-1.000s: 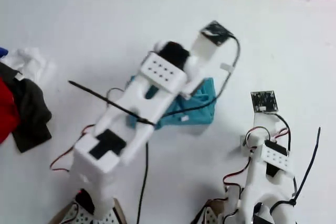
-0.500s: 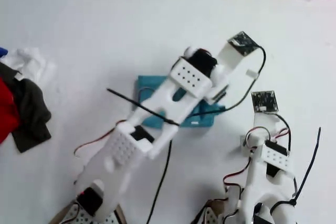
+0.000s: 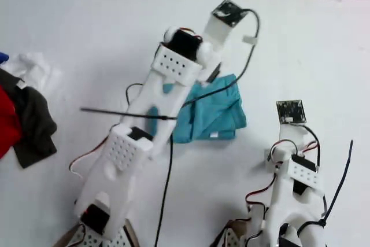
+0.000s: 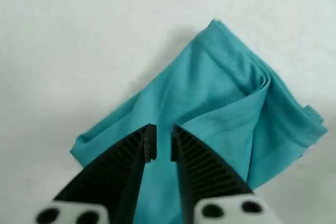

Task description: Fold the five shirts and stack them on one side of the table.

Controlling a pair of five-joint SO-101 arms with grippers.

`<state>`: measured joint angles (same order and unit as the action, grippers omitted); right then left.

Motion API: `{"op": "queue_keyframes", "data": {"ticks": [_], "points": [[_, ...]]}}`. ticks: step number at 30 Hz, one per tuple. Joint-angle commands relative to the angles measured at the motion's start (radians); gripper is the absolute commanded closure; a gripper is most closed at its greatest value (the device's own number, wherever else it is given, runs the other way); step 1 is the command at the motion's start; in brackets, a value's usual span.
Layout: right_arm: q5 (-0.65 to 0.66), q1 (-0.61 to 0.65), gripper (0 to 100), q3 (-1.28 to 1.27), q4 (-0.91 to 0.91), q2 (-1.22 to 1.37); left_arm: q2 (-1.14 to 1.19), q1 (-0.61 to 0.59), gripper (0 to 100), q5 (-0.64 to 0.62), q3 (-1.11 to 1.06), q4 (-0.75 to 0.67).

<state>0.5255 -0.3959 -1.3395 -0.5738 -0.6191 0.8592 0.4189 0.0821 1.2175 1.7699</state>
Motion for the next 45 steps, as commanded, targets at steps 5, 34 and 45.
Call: {"op": "queue_keyframes", "data": {"ticks": [5,34,45], "points": [[0.003,-0.008,97.8,0.000,0.019,-0.036,-0.014,0.046,97,-0.008,-0.243,-0.006],[-0.242,-0.213,97.4,0.029,0.113,-0.028,-0.175,0.173,97,-0.009,-0.191,-0.009],[-0.242,-0.211,97.4,0.029,0.113,-0.028,0.026,0.161,97,-0.011,-0.179,-0.017]]}}
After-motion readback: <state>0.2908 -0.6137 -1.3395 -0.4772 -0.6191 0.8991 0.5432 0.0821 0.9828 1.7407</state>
